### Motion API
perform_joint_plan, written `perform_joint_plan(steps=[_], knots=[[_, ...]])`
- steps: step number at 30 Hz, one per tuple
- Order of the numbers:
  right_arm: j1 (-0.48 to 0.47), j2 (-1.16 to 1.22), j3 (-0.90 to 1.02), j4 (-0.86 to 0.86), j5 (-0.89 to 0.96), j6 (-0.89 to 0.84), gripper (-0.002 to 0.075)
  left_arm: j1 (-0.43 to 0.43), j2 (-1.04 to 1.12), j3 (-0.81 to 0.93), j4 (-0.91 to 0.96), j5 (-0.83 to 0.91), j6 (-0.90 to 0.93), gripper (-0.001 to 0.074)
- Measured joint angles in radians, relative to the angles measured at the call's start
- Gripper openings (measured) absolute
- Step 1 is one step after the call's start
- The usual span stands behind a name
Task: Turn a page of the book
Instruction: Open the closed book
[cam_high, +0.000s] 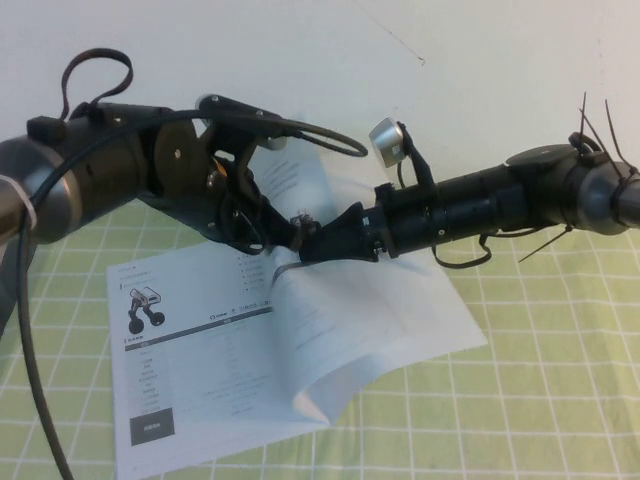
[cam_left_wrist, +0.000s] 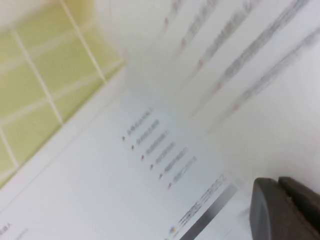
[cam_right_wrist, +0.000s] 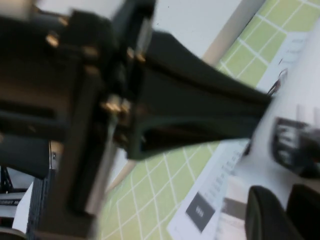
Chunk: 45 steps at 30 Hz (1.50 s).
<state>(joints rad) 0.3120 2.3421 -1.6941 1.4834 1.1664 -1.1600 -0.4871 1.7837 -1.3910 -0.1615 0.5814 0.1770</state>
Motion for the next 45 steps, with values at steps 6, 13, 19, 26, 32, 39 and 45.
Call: perform_joint_plan(steps=[6, 13, 19, 26, 32, 39, 45], knots=[[0.053, 0.000, 0.000, 0.000, 0.003, -0.012, 0.0104, 0.000, -0.115, 0.000, 0.020, -0.034, -0.035, -0.0004], [0.095, 0.000, 0.000, 0.004, 0.004, -0.046, 0.0074, 0.000, -0.229, 0.000, 0.024, -0.045, -0.037, -0.0004], [0.139, 0.000, 0.000, 0.004, 0.004, -0.053, 0.0062, 0.000, -0.243, 0.000, 0.011, -0.099, -0.037, -0.0004], [0.188, 0.000, 0.000, 0.004, 0.004, -0.072, 0.0055, 0.000, -0.123, 0.000, -0.056, -0.241, -0.037, -0.0004], [0.184, 0.013, 0.009, -0.052, -0.027, -0.060, 0.0051, 0.002, -0.013, -0.002, -0.084, -0.286, -0.042, -0.0004], [0.192, 0.013, 0.009, -0.111, 0.005, -0.065, 0.0057, 0.027, 0.016, -0.002, -0.083, -0.283, -0.038, -0.0004], [0.175, 0.000, 0.009, -0.132, 0.006, -0.039, 0.0108, 0.067, 0.007, -0.002, -0.075, -0.242, -0.037, -0.0004]])
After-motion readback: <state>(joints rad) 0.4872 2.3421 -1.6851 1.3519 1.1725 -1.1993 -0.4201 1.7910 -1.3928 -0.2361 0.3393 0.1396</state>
